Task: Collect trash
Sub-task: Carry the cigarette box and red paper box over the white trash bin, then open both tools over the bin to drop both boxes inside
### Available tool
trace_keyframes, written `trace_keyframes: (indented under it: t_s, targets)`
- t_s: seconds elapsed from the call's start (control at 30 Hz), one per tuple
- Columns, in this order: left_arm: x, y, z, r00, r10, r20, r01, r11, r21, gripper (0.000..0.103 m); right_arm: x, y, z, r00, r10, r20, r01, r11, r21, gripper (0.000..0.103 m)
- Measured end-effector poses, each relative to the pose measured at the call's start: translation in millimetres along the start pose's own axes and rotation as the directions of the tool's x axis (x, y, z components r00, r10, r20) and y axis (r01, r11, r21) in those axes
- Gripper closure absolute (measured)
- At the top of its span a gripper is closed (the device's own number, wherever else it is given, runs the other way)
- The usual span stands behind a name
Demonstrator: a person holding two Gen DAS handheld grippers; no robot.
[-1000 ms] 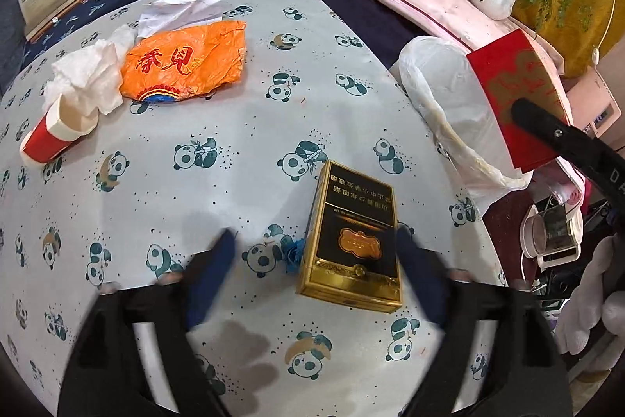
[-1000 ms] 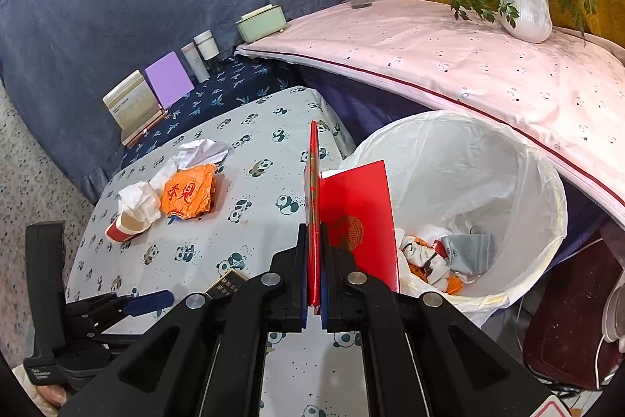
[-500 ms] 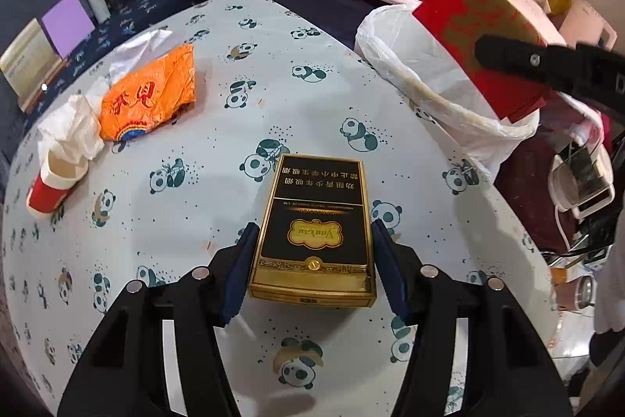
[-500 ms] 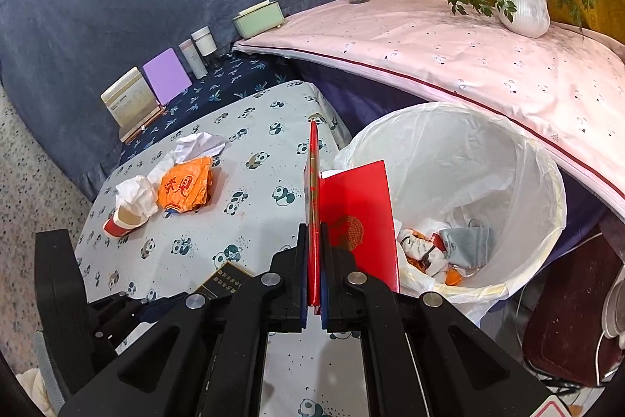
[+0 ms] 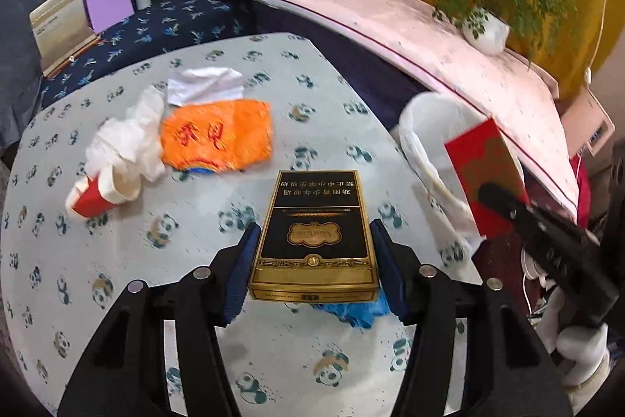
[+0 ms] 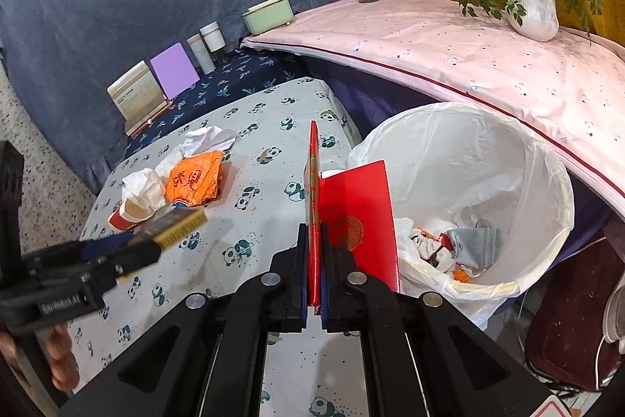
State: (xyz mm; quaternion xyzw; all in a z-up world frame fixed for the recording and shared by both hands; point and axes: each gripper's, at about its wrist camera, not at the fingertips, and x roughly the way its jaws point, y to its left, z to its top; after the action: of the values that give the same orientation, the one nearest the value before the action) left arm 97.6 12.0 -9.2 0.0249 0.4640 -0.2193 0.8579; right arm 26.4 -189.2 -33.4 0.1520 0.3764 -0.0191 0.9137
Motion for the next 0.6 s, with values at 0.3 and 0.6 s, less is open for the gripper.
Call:
trace_keyframes:
  t_s: [0.3, 0.6]
  targets:
    - [8.1, -33.4, 28.1, 0.998, -0.054, 0.028, 0.053, 0.998, 0.045, 0.049, -3.5, -15.0, 7.8, 0.999, -0.035, 0.022, 0.035, 0.999, 0.024, 0.099]
    - [45.4, -102.6, 56.2, 0.989, -0.148, 0.007, 0.145, 0.98, 0.139, 0.049, -7.5, -64.3, 18.5, 0.991, -0.124, 0.042, 0.12, 0.988, 0.097, 0.099]
